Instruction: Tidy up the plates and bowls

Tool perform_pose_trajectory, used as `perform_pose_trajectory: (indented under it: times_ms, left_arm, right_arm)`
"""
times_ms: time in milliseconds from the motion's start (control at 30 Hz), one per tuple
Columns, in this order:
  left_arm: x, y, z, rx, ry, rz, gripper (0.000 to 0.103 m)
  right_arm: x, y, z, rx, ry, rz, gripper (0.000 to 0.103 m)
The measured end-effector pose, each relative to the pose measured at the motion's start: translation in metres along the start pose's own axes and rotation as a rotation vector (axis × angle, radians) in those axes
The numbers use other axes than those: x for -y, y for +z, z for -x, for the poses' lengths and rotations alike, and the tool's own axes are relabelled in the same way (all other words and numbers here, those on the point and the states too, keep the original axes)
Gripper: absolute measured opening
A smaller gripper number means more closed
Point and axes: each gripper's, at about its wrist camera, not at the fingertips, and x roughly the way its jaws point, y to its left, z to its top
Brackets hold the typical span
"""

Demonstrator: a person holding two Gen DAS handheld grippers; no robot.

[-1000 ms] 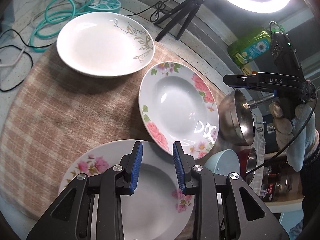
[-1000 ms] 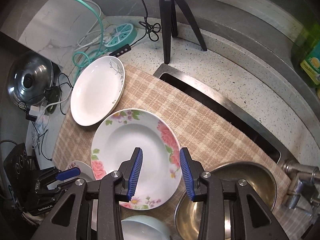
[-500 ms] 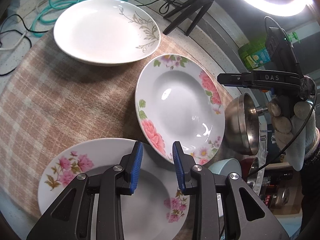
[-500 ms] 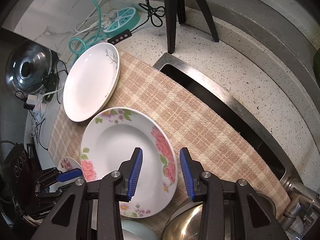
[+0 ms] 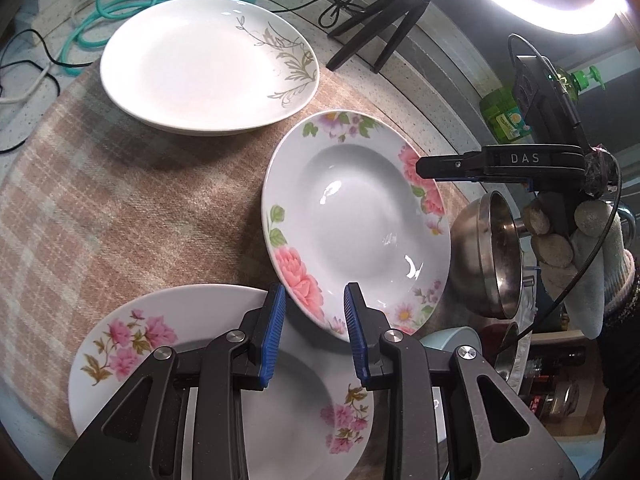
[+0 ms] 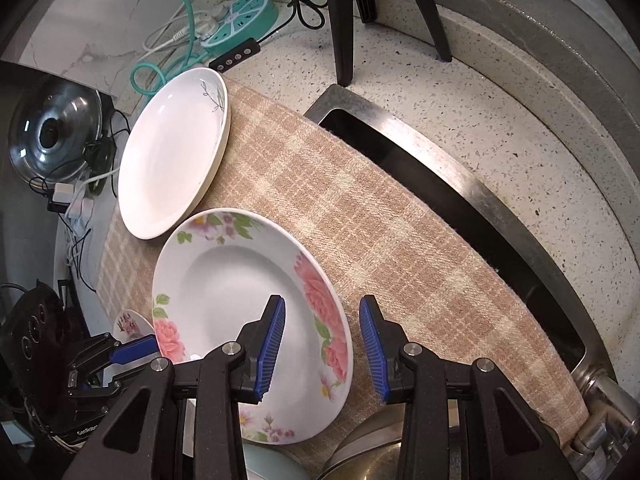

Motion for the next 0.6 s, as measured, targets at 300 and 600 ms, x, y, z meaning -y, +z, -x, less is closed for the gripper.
perform_pose_trajectory:
  times_ms: [300,600]
  left_arm:
    - [0.001,0.008,-0.004,0.004,0.017,-0.011,0.028]
    - [0.001,0.015,-0.011,0.001,0.040,-0.021,0.027]
  right_arm:
    - [0.003,0.002,-0.007,-0.027,0.019,-0.004,0.035]
    - [0.005,0.001,-0.013,-0.047,0.035,-0.012,0.028]
